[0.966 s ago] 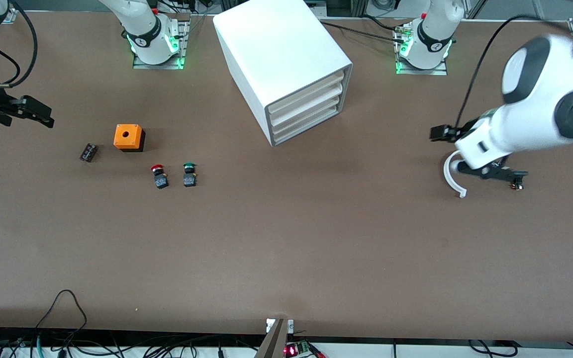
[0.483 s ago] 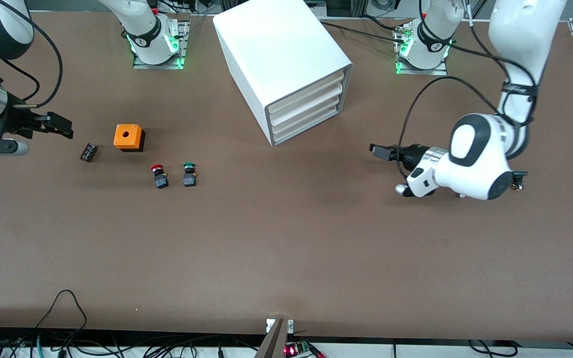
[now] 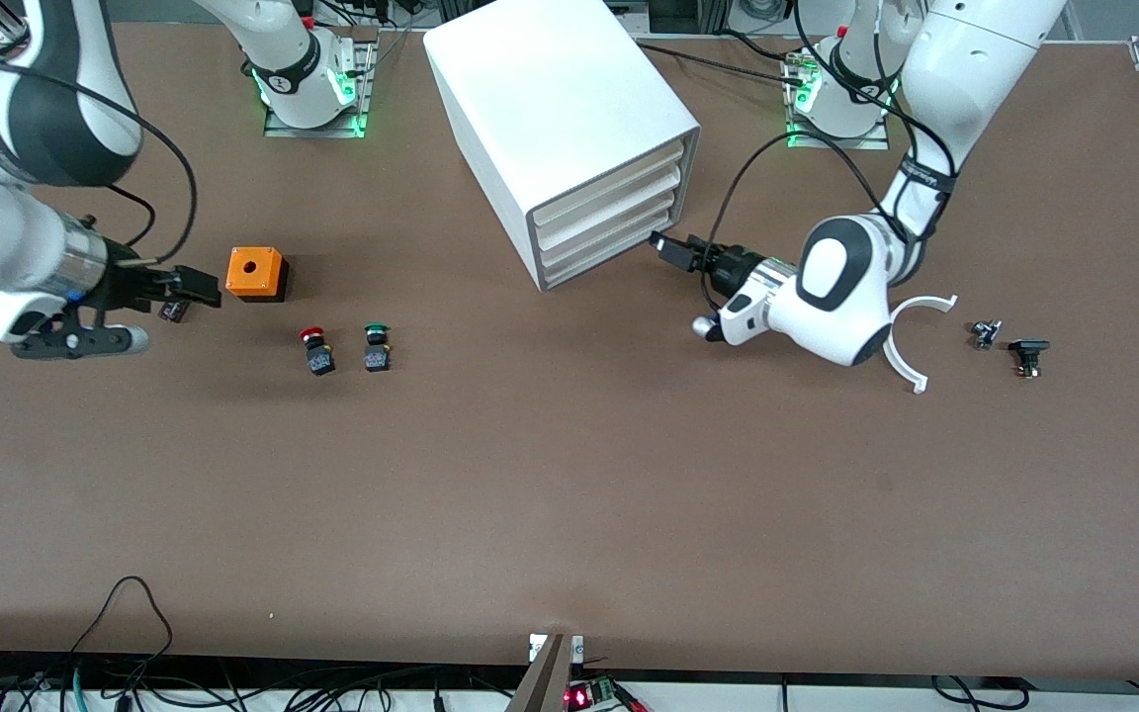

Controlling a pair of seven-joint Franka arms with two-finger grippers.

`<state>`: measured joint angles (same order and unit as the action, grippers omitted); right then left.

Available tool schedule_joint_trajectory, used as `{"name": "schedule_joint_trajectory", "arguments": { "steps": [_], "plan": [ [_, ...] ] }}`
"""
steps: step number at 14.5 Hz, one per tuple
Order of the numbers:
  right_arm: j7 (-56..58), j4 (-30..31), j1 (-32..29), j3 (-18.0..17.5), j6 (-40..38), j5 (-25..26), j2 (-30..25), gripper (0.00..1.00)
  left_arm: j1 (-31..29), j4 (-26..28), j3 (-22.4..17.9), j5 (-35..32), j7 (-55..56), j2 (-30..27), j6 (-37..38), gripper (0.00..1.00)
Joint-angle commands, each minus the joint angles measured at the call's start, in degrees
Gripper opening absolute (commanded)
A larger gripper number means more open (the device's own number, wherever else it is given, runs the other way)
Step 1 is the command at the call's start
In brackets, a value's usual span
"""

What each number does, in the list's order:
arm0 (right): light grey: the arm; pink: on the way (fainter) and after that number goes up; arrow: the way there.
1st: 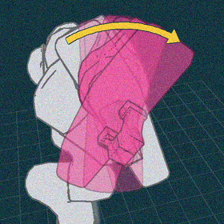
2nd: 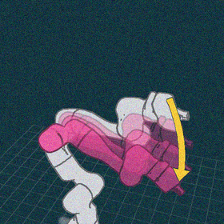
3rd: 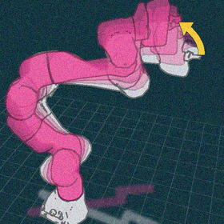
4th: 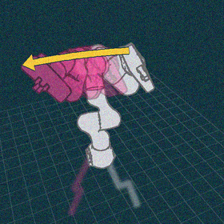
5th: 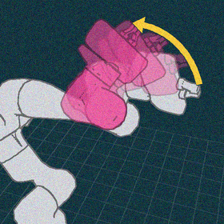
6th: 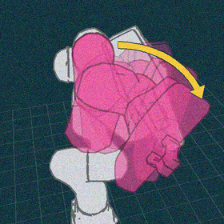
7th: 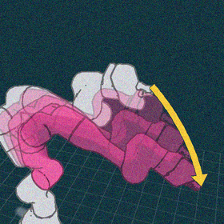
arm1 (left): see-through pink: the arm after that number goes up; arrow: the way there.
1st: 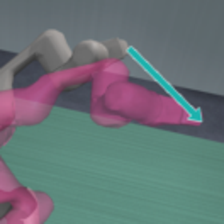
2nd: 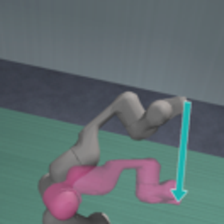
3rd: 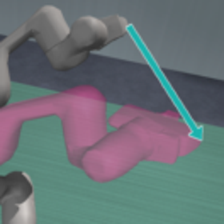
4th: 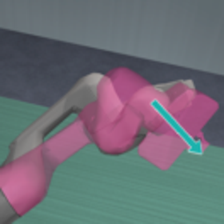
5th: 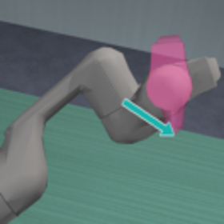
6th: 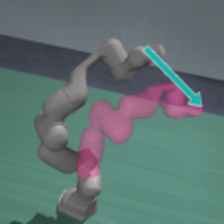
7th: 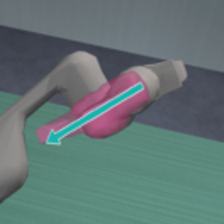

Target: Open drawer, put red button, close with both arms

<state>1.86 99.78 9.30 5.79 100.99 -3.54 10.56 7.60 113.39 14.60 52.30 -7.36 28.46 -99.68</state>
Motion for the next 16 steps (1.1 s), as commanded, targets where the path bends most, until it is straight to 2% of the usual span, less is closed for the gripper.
{"name": "schedule_joint_trajectory", "arguments": {
  "steps": [1,5,7,10,11,12,14,15,16],
  "plan": [
    [-0.97,-1.08,2.12,0.27,3.06,-1.03,3.93,1.00,-0.39,4.03,2.97,3.06,-2.39,-1.57,-3.67,1.00],
    [-1.52,8.21,2.66,-1.83,15.62,-0.51,4.82,1.00,-0.39,6.05,5.08,3.51,-2.48,-1.92,-3.77,0.99],
    [1.99,11.12,2.66,-3.15,18.36,-0.24,5.17,1.00,-0.39,6.93,5.09,3.51,-2.83,-1.92,-3.94,0.94],
    [9.45,15.25,2.66,-3.07,23.62,-0.07,6.23,1.00,-0.39,8.07,5.70,3.51,-2.92,-2.01,-3.94,0.87],
    [12.44,16.57,2.66,-3.07,25.38,-0.07,6.40,1.00,-0.39,8.34,6.40,3.51,-2.83,-2.18,-4.03,0.80],
    [14.55,17.98,2.66,-3.07,27.40,0.02,6.49,1.00,-0.48,8.43,6.40,3.51,-2.92,-2.27,-4.03,0.66],
    [18.69,20.70,2.66,-3.07,31.45,1.07,6.76,1.00,-0.57,8.43,6.40,3.59,-2.83,-2.36,-3.94,0.16],
    [19.84,21.85,2.66,-3.07,33.29,1.42,7.02,1.00,-0.66,8.34,6.40,3.59,-2.83,-2.44,-3.86,0.00],
    [20.63,22.99,2.66,-3.07,35.23,1.43,7.19,1.00,-1.00,8.34,6.40,3.59,-2.75,-2.62,-3.86,0.00]
  ]
}}
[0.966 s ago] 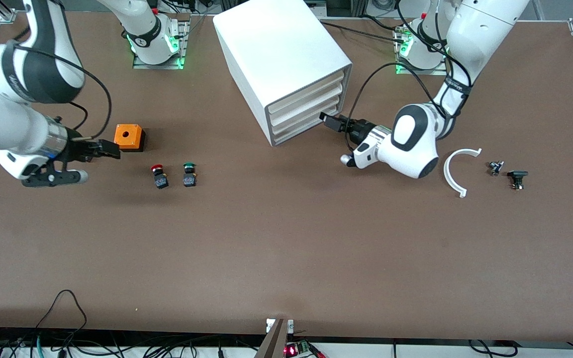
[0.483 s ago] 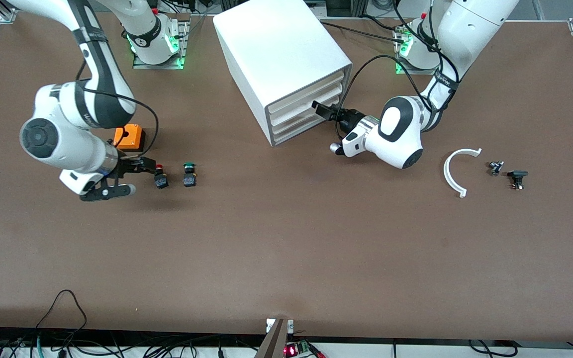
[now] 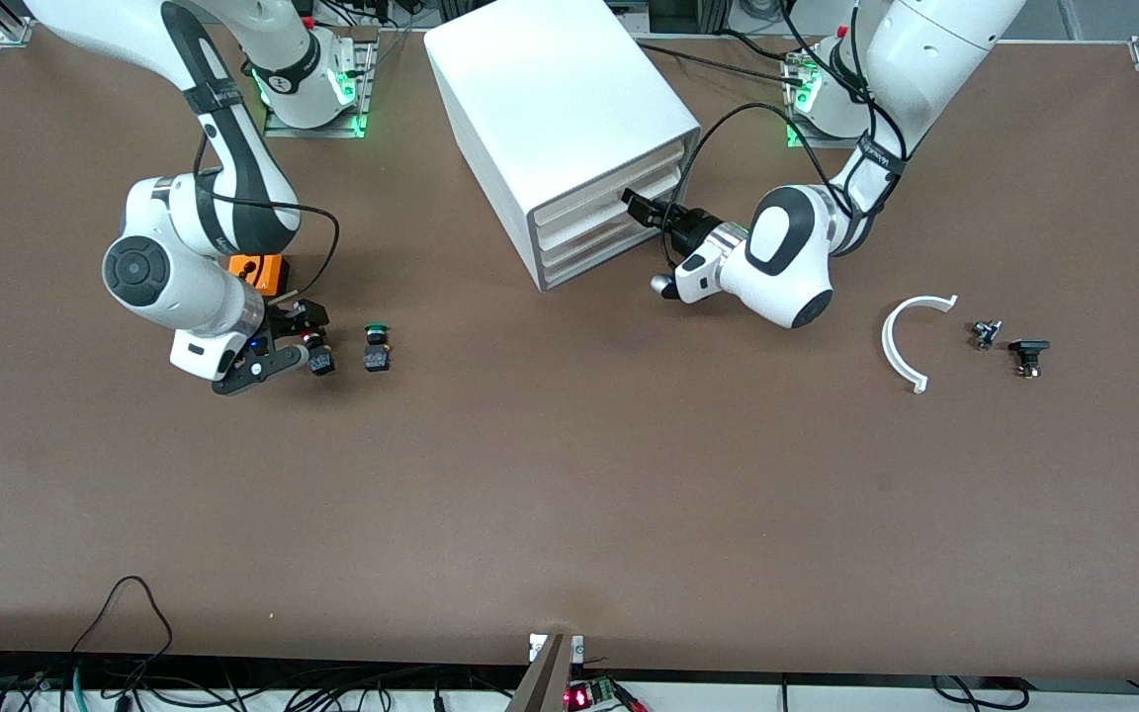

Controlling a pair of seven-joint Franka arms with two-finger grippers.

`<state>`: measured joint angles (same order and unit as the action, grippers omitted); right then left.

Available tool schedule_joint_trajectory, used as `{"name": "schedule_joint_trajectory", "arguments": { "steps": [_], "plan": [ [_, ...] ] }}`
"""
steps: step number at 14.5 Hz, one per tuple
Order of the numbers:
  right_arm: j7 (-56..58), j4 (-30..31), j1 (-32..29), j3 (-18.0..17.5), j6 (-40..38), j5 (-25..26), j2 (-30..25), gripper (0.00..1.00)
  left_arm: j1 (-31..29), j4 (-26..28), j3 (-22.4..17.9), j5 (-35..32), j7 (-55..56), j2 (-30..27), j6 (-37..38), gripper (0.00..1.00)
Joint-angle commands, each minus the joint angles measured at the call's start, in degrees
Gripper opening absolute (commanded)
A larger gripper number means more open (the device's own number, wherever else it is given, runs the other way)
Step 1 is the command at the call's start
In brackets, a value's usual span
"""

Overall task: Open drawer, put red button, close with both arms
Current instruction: 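Pull the drawer open with the left gripper while the right gripper grasps the red button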

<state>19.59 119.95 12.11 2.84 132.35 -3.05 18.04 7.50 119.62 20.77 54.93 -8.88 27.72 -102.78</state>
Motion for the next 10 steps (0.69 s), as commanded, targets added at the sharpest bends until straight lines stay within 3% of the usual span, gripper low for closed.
{"name": "schedule_joint_trajectory", "arguments": {
  "steps": [1,3,6,8,9,10],
  "plan": [
    [2.91,3.88,-0.16,-0.12,5.53,0.85,0.07,1.00,-1.26,1.93,-0.11,0.97,-1.23,-2.57,-0.75,0.00],
    [2.39,4.16,-0.25,-0.12,6.95,0.76,1.12,1.00,-2.75,1.23,-1.95,0.35,-1.23,-3.19,-0.93,0.00],
    [0.63,3.63,-0.34,-0.20,8.00,0.15,2.88,1.00,-3.46,-1.23,-8.09,0.17,-1.32,-3.19,-1.02,0.00],
    [-1.65,3.45,-0.34,-0.20,8.98,0.06,3.76,1.00,-3.90,-3.07,-10.48,0.17,-2.54,-3.11,-5.38,0.00],
    [-2.18,3.10,-0.34,-0.20,9.07,0.06,4.11,1.00,-4.25,-3.43,-10.57,0.17,-2.72,-3.19,-6.89,0.43],
    [-2.28,2.84,-0.34,-0.20,9.59,-0.03,4.64,1.00,-4.60,-3.43,-10.57,0.17,-2.64,-3.45,-6.64,0.99]
  ]
}}
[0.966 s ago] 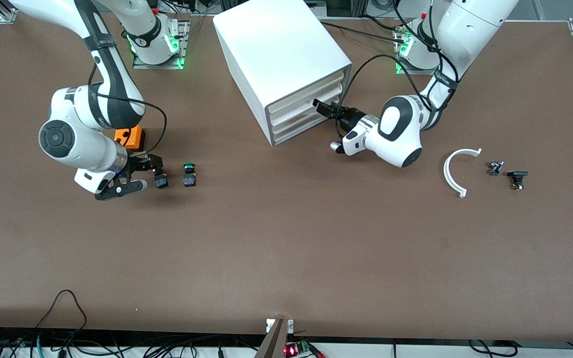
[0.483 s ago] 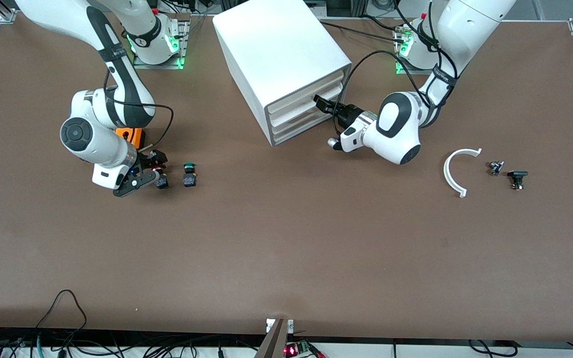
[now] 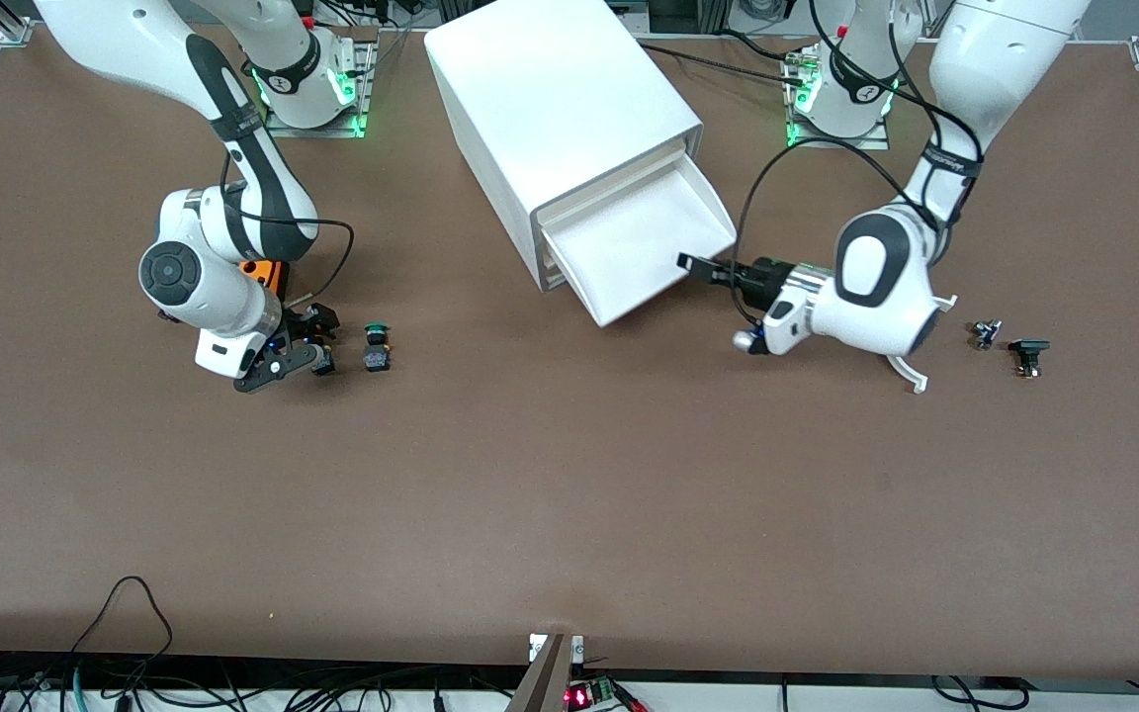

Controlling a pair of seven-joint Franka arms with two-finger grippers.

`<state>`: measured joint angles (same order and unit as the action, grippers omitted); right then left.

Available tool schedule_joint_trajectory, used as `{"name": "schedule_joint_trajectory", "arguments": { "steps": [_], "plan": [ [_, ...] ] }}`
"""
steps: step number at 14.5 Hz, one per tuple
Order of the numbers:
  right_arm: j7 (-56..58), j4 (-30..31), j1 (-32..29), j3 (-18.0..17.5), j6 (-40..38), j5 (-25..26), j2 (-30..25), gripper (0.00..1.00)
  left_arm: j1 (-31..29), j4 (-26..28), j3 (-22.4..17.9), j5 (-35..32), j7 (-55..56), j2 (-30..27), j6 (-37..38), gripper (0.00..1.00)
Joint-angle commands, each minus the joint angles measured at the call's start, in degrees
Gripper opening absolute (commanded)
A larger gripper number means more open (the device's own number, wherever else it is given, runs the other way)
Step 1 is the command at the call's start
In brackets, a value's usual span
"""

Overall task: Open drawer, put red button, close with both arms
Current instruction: 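Pull the drawer open with the left gripper while the right gripper grasps the red button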

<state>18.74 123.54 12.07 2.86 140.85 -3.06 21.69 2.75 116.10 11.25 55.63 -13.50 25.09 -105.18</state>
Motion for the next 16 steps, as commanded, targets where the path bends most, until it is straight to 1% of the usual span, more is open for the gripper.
{"name": "schedule_joint_trajectory", "arguments": {
  "steps": [1,6,7,9,10,12,13,14,16],
  "plan": [
    [-1.51,-0.84,-0.29,-0.22,1.53,-0.28,1.42,1.00,-0.02,0.10,-1.05,-0.52,2.07,-1.53,-3.90,1.00],
    [-2.66,-0.84,-0.29,-0.22,2.94,-0.72,3.44,1.00,-0.38,-0.08,-1.14,-1.13,1.81,-6.01,-4.69,1.00],
    [-2.66,-0.84,-0.29,-0.22,2.94,-0.80,3.53,1.00,-0.38,-0.08,-1.84,-3.84,1.90,-7.59,-5.38,1.00],
    [-2.66,-0.76,-0.29,-0.22,3.02,-0.72,4.23,1.00,-0.46,-0.08,-2.20,-12.18,1.81,-11.62,-11.59,1.00],
    [-2.66,-0.84,-0.20,-0.31,3.29,-0.72,4.41,0.94,-0.46,0.01,-2.20,-14.74,1.90,-13.04,-14.85,1.00],
    [-2.66,-0.84,-0.20,-0.31,3.03,-0.72,4.33,0.67,-0.99,-0.08,-3.07,-16.43,2.33,-16.99,-17.16,1.00],
    [-2.66,-0.84,-0.20,-0.40,2.94,-0.72,4.24,0.55,-1.43,-0.08,-4.56,-16.43,2.42,-18.75,-18.65,1.00],
    [-2.74,-0.84,-0.20,-0.49,2.94,-0.72,4.24,0.44,-1.61,0.09,-5.09,-16.43,2.16,-18.85,-20.84,1.00],
    [-2.74,-0.84,-0.29,-0.57,3.02,-0.72,4.32,0.38,-1.96,-0.08,-6.85,-16.52,2.51,-21.21,-20.86,1.00]
  ]
}}
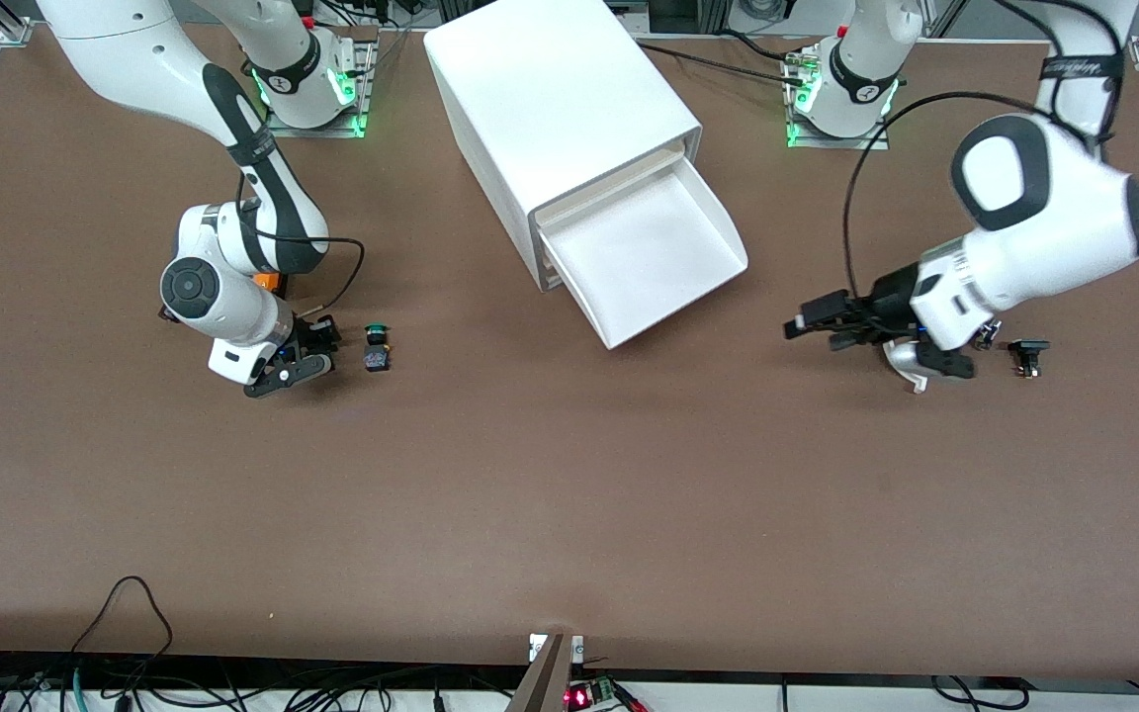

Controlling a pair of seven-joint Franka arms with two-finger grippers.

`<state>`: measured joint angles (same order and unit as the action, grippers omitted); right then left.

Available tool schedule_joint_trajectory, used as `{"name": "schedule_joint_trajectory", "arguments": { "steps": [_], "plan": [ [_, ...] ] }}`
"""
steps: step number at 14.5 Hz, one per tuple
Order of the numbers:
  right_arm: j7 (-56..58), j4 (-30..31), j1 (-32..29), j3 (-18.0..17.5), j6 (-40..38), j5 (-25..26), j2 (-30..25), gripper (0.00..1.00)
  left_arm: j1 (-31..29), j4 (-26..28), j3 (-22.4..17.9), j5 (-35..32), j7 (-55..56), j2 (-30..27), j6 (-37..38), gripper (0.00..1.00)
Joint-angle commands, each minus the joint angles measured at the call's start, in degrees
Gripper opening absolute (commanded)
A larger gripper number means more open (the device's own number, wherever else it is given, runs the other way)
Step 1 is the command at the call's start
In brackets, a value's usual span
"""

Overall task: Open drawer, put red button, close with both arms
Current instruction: 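Pull the drawer open with the left gripper while the right gripper grasps the red button, then lift the red button with the right gripper while the left gripper withdraws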

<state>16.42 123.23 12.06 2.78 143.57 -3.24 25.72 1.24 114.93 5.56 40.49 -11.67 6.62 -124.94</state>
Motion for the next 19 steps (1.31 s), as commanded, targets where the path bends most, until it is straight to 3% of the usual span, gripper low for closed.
{"name": "schedule_joint_trajectory", "arguments": {
  "steps": [1,2,5,9,14,19],
  "plan": [
    [-0.43,-0.53,-0.28,-0.49,0.31,-0.63,0.38,0.36,-0.45,1.09,-2.04,-1.99,0.69,-4.06,0.21,1.00],
    [-0.43,-0.53,-0.20,-0.49,0.31,-0.54,0.38,0.34,-0.36,0.48,-4.31,-5.04,0.69,-4.94,3.36,1.00],
    [-0.43,-1.05,-0.28,-0.49,0.22,-0.54,0.38,0.26,-0.36,-10.30,-8.01,-16.11,3.30,-5.04,17.14,1.00],
    [0.28,-4.56,-0.20,-0.58,-1.26,-0.37,-0.32,0.22,1.13,-22.45,-7.06,-31.67,18.40,-5.04,32.80,1.00],
    [1.24,-14.05,-0.20,-0.58,-11.99,0.16,-1.99,0.22,2.45,-24.05,-7.32,-40.92,25.64,-5.22,39.86,1.00],
    [1.59,-23.54,-0.11,-7.42,-19.36,-0.28,-2.96,0.22,2.45,-23.96,-7.67,-42.42,26.17,-5.13,37.14,1.00]
  ]
}}
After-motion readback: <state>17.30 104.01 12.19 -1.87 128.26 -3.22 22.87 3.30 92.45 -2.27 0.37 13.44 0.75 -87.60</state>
